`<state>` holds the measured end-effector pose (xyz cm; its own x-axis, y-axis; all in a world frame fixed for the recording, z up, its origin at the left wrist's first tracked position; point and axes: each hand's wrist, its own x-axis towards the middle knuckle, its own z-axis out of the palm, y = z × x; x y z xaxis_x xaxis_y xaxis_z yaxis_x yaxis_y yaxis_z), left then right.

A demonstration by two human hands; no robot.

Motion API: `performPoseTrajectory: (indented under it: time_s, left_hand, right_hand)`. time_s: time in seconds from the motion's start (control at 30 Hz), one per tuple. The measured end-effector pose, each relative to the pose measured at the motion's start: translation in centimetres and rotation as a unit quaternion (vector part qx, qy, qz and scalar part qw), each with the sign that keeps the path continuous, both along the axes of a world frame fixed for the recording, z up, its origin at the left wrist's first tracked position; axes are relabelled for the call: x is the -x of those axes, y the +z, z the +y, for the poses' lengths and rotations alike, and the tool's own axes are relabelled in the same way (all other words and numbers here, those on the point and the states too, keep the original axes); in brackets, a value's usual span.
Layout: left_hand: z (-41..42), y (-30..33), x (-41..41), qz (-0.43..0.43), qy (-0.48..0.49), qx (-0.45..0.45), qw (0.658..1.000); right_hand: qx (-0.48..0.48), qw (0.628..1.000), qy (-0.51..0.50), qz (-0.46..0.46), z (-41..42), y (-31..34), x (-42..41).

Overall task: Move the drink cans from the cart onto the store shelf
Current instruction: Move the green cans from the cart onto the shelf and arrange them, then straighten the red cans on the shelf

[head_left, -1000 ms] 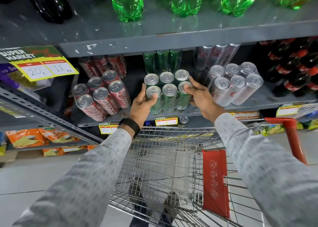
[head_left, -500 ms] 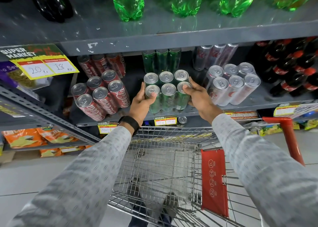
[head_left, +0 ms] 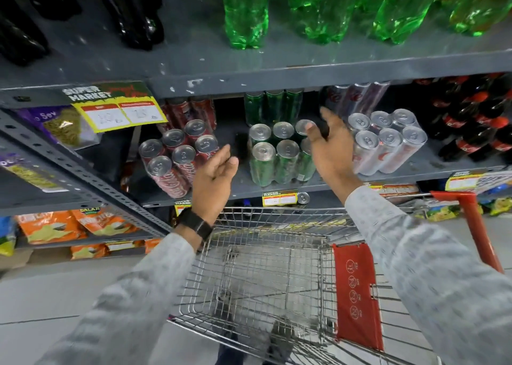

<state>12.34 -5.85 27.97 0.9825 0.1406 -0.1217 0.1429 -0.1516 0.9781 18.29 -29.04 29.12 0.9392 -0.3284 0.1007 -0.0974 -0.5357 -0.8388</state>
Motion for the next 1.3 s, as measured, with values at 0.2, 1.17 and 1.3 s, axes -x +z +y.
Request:
performPoseTrajectory:
  time_s: [0.2, 1.17, 1.3]
  left_hand:
    - [8.3, -0.5, 2.8, -0.074, 0.248, -0.042, 0.965]
    - [16.7, -5.3, -3.3, 0.108, 0.074, 0.170, 0.977]
    - [16.7, -5.4, -2.8, 0.105, 0.062, 0.168, 0.978]
  right_hand:
    - [0.006, 0.988, 0.147, -0.050, 10.3, 2.1, -0.1]
    - [-0.161, 0.974, 0.112, 0.112, 19.5, -6.6, 1.2]
    - [-0.184, 0.969, 0.123, 0.107, 19.6, -6.5, 1.7]
